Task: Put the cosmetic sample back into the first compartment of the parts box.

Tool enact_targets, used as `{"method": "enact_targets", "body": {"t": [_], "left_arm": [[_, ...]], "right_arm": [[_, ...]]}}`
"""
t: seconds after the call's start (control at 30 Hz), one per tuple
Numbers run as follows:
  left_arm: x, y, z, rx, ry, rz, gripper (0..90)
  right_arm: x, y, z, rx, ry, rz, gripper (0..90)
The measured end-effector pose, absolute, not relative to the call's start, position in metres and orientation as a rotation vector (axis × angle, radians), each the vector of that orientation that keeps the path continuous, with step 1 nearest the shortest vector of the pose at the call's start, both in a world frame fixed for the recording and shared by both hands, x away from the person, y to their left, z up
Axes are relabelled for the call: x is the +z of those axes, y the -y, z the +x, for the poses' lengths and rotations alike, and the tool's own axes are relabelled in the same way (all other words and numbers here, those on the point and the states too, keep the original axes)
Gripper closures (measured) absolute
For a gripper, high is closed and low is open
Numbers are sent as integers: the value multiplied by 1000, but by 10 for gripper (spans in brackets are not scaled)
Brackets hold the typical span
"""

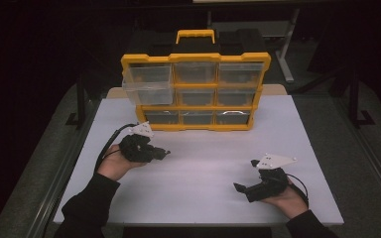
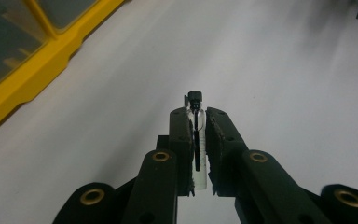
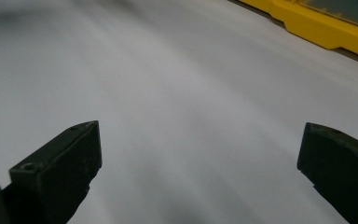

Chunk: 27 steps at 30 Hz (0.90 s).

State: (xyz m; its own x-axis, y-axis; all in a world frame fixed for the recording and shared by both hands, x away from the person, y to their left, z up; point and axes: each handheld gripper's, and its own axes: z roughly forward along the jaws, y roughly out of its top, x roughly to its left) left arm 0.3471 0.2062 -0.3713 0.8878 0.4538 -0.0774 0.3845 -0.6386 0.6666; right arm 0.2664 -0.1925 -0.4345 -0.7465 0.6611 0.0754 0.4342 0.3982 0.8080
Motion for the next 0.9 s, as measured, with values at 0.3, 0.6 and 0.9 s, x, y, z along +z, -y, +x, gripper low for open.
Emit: {"method": "enact_targets", "body": {"t": [0.3,0.6,0.9], "left_arm": [[-358,-223,349,148,-617,2338,807],[-338,-241,353,167,-626,2330,807],[-316,-253,354,189,-628,2323,806]], "right_arm": [[-435,193,266,1272,-2398,965,0],[-435,194,266,1270,-2396,968,0],[-434,194,266,1273,-2393,966,0]]}}
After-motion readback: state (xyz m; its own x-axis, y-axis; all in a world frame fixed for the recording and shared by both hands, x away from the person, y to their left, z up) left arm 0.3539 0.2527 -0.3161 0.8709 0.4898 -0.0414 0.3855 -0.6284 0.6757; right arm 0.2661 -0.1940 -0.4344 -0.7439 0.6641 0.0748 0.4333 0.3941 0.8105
